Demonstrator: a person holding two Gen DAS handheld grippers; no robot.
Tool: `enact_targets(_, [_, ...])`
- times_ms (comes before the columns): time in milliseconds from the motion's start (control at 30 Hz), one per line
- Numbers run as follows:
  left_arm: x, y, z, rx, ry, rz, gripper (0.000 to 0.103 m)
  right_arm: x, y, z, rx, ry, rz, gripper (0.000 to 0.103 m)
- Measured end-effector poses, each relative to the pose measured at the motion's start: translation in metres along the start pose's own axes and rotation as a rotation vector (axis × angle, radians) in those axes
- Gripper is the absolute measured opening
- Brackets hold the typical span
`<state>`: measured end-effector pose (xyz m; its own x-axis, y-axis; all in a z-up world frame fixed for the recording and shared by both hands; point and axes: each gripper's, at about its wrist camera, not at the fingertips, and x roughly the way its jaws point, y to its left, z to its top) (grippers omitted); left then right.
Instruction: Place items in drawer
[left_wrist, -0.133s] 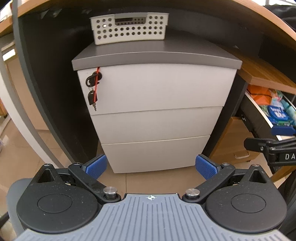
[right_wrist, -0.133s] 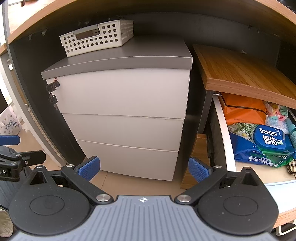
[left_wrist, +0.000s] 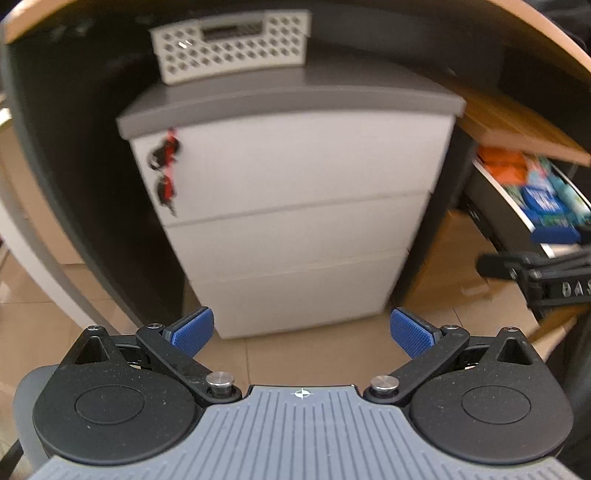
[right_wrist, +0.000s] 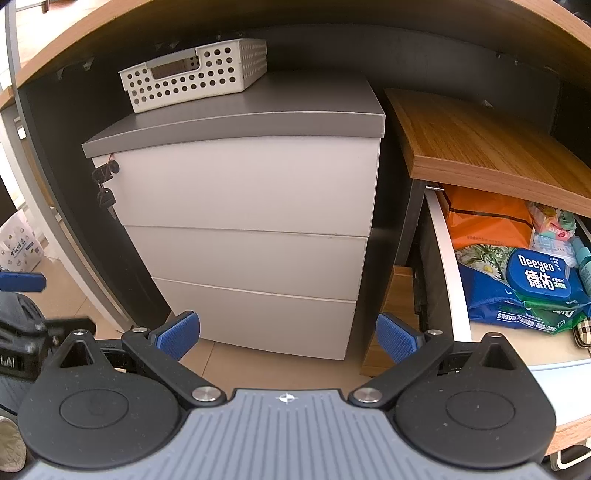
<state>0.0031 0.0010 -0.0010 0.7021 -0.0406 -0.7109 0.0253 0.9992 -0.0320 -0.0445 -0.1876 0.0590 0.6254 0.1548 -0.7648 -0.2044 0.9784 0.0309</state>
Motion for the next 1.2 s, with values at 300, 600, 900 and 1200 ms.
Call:
enact_targets(300, [0.003,0.001,0.001,0.029,0.016,-0.022,0.103,0.003,-0.003,0.001,0.000,0.014,-0.005,0.102])
enact_targets(600, [0.003,0.000,0.000,0.046,-0.021,0.003,0.103,0.004,-0.003,-0.001,0.002,0.008,-0.003,0.102])
enact_targets(900, [0.006,0.005,0.005,0.025,-0.004,0.015,0.103,0.007,-0.004,0.002,0.004,0.013,-0.004,0.102])
enact_targets(1200, [0.007,0.006,0.007,0.020,0.004,0.017,0.103,0.008,-0.005,0.003,0.003,0.012,-0.003,0.102])
